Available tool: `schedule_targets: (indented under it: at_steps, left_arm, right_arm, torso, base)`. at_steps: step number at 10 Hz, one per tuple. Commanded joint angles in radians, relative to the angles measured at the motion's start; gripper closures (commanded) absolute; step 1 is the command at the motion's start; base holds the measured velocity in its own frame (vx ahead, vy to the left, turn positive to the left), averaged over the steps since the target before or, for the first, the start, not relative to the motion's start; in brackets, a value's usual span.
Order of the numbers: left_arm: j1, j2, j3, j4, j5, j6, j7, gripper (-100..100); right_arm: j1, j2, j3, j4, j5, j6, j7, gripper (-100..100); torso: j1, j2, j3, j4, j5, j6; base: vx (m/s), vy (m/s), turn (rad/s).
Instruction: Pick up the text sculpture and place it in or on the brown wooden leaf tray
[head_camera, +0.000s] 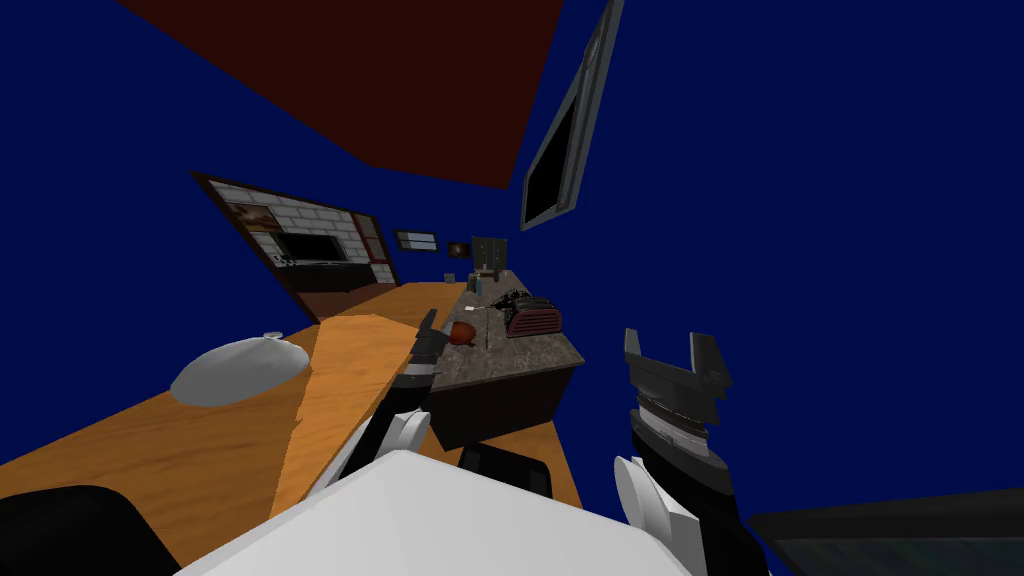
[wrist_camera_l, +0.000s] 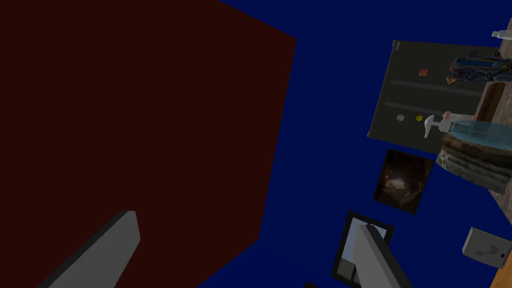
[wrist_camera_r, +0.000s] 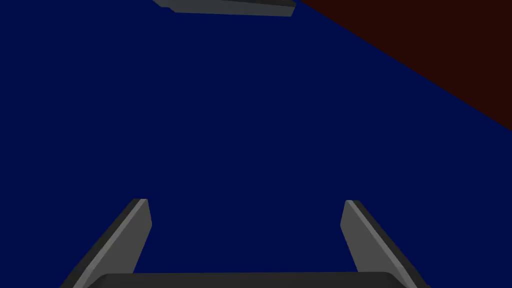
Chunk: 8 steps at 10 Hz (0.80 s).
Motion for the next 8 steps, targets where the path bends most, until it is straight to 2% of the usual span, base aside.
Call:
schedule_targets:
  at_steps: [1,3,4,6,7,8]
  left_arm:
    - [0.001,0.04,-0.002,0.0,0.018,0.009,0.001,-100]
    - [0.005,0.103,-0.005,0.001,0.059,0.03,0.002,-100]
    - [0.005,0.113,-0.005,0.001,0.059,0.03,0.002,-100]
    - [0.012,0.183,-0.008,0.003,0.12,0.062,0.002,-100]
    - [0.012,0.205,-0.008,0.003,0.12,0.062,0.002,-100]
    - [0.016,0.241,-0.01,0.004,0.157,0.083,0.002,-100]
  right_arm:
    - [0.0,0.0,0.0,0.0,0.0,0.0,0.0,0]
    - [0.0,0.0,0.0,0.0,0.0,0.0,0.0,0]
    - [0.0,0.0,0.0,0.0,0.0,0.0,0.0,0]
    - [0.0,0.0,0.0,0.0,0.0,0.0,0.0,0]
    - [0.0,0.0,0.0,0.0,0.0,0.0,0.0,0]
    - [0.0,0.0,0.0,0.0,0.0,0.0,0.0,0]
  torso:
    - [0.0,0.0,0.0,0.0,0.0,0.0]
    - [-0.001,0.005,0.003,0.001,0.0,0.0]
    - [-0.002,0.007,0.004,0.001,0.0,0.0]
    - [-0.001,0.005,0.003,0.001,0.0,0.0]
    - [-0.001,0.005,0.003,0.001,0.0,0.001]
    - [0.0,0.004,0.002,0.001,0.0,0.0]
  base:
    - [-0.037,-0.014,-0.084]
    - [-0.097,-0.031,-0.152]
    - [-0.072,-0.021,-0.052]
    - [-0.059,-0.023,-0.205]
    - [-0.044,-0.015,-0.059]
    - [-0.048,-0.018,-0.155]
